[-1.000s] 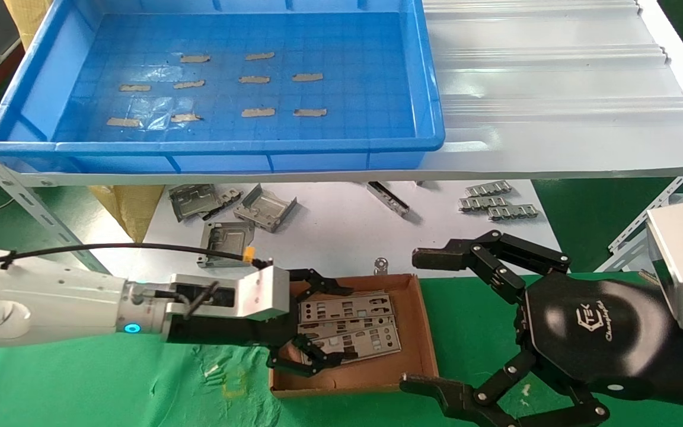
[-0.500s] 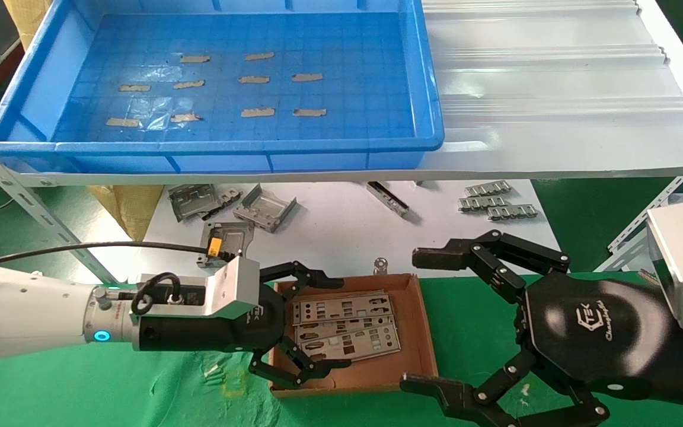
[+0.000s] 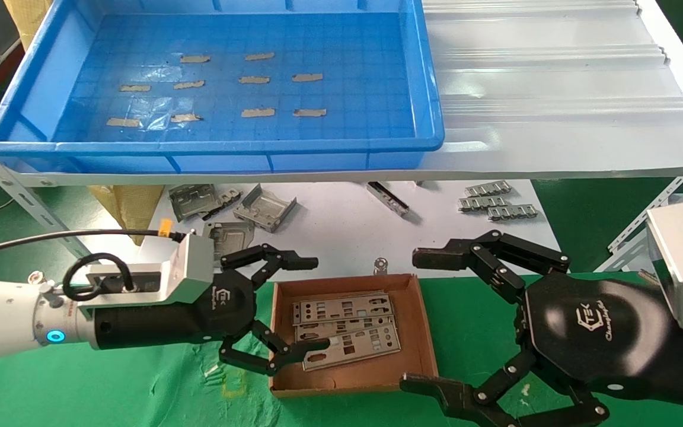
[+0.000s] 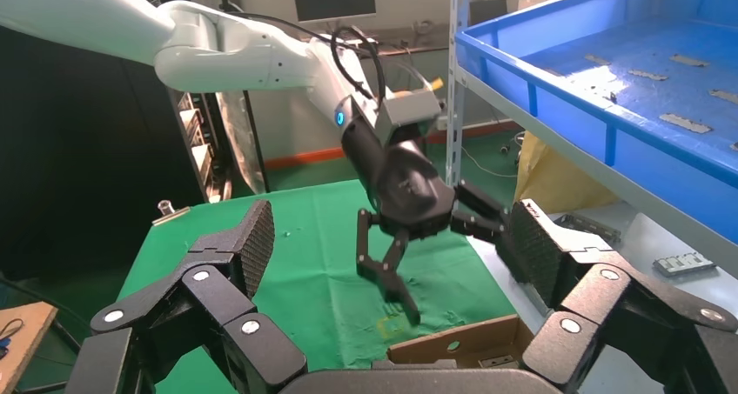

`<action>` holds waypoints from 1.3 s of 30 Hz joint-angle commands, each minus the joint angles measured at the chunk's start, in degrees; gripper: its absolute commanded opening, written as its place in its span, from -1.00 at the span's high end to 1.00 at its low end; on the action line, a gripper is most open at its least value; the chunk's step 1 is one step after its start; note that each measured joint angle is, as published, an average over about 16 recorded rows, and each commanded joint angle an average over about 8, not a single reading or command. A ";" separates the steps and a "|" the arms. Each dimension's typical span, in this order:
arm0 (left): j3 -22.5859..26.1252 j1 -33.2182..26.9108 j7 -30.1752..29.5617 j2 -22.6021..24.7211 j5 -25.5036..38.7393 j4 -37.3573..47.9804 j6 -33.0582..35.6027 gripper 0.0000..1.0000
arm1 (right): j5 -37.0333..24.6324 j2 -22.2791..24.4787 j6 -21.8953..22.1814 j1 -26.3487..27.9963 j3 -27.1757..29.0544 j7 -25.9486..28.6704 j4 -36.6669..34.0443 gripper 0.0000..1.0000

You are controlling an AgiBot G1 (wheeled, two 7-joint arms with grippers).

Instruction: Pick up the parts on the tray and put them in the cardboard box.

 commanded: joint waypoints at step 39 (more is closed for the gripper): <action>-12.26 15.31 -27.17 -20.69 -14.80 -39.30 -4.71 -1.00 | 0.01 0.00 0.00 0.00 -0.01 -0.01 0.00 -1.00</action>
